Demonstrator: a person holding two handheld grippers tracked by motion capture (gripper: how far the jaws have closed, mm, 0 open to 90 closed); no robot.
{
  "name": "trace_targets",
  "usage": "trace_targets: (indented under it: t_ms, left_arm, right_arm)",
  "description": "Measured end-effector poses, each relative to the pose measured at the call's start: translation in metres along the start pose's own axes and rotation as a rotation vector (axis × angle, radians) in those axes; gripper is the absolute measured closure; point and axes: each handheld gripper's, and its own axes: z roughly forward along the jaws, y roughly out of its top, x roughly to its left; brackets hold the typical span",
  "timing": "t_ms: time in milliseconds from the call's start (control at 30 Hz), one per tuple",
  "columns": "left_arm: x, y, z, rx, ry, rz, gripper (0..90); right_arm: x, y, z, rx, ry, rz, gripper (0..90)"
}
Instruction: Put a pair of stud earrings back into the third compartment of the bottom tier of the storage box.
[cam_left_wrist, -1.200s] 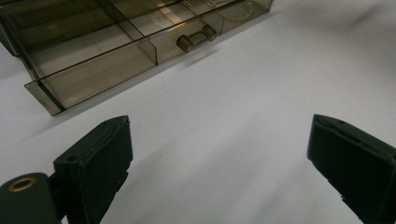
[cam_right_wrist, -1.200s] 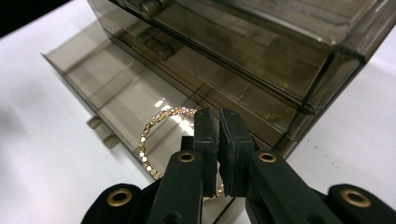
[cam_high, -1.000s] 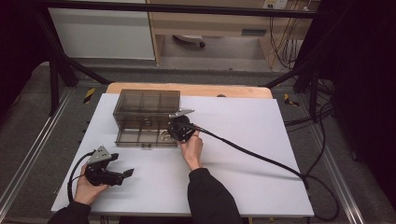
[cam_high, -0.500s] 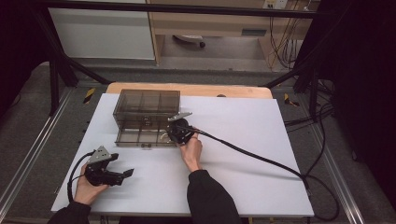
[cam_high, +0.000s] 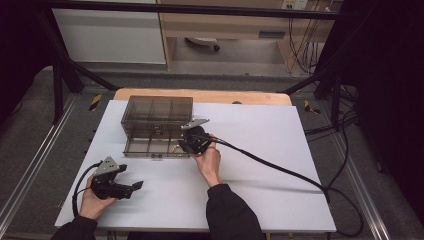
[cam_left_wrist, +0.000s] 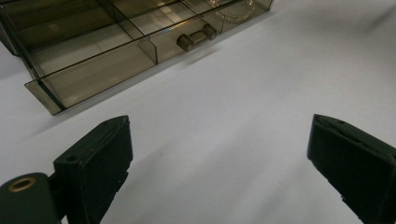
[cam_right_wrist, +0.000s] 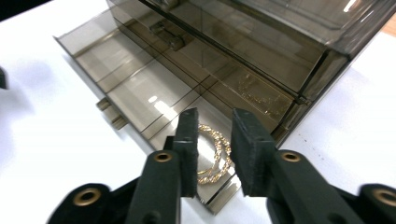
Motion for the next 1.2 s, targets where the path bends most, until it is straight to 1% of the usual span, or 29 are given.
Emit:
trace_targets:
  t_ms: [67,133,200,333,433,500,567,633,700,800,867,1000,1100,1200]
  left_arm:
    - [0.000,0.000,0.000,0.000,0.000,-0.001,6.5]
    - [0.000,0.000,0.000,0.000,0.000,0.000,6.5]
    - [0.000,0.000,0.000,0.001,0.001,0.000,6.5]
    - [0.000,0.000,0.000,0.001,0.001,0.001,6.5]
    - [0.000,0.000,0.000,0.002,0.001,0.001,6.5]
    - [0.000,0.000,0.000,0.002,0.002,0.000,6.5]
    - [0.000,0.000,0.000,0.002,0.002,0.000,6.5]
    - [0.000,0.000,0.000,0.003,0.003,0.000,6.5]
    - [0.000,0.000,0.001,0.003,0.003,0.000,6.5]
    - [0.000,0.000,0.001,0.004,0.004,0.000,6.5]
    - [0.000,0.000,0.001,0.004,0.004,0.001,6.5]
    - [0.000,0.000,0.001,0.005,0.003,0.001,6.6]
    - [-0.001,0.000,0.002,0.006,0.002,0.002,6.5]
    - [0.000,0.000,0.002,0.007,0.003,0.001,6.5]
  right_arm:
    - [0.001,0.001,-0.006,-0.009,0.012,-0.002,68.1]
    - [0.000,0.000,-0.013,-0.018,0.038,0.020,63.0]
    - [0.000,-0.001,-0.020,-0.020,0.048,0.028,59.6]
    - [-0.002,-0.007,-0.033,-0.027,0.041,0.015,51.2]
    - [-0.005,-0.012,-0.043,-0.028,0.048,0.016,41.3]
    - [-0.008,-0.015,-0.051,-0.037,0.038,0.009,37.8]
    - [-0.012,-0.019,-0.060,-0.044,0.026,0.008,31.0]
    - [-0.017,-0.024,-0.069,-0.052,0.026,0.013,25.2]
    - [-0.022,-0.030,-0.078,-0.064,0.016,0.018,20.2]
    - [-0.032,-0.040,-0.089,-0.073,0.031,0.040,11.0]
    - [-0.039,-0.047,-0.096,-0.081,0.042,0.056,8.7]
    - [-0.050,-0.064,-0.108,-0.107,0.045,0.073,4.4]
    - [-0.059,-0.079,-0.116,-0.118,0.041,0.082,3.2]
    - [-0.069,-0.094,-0.125,-0.129,0.039,0.108,2.3]
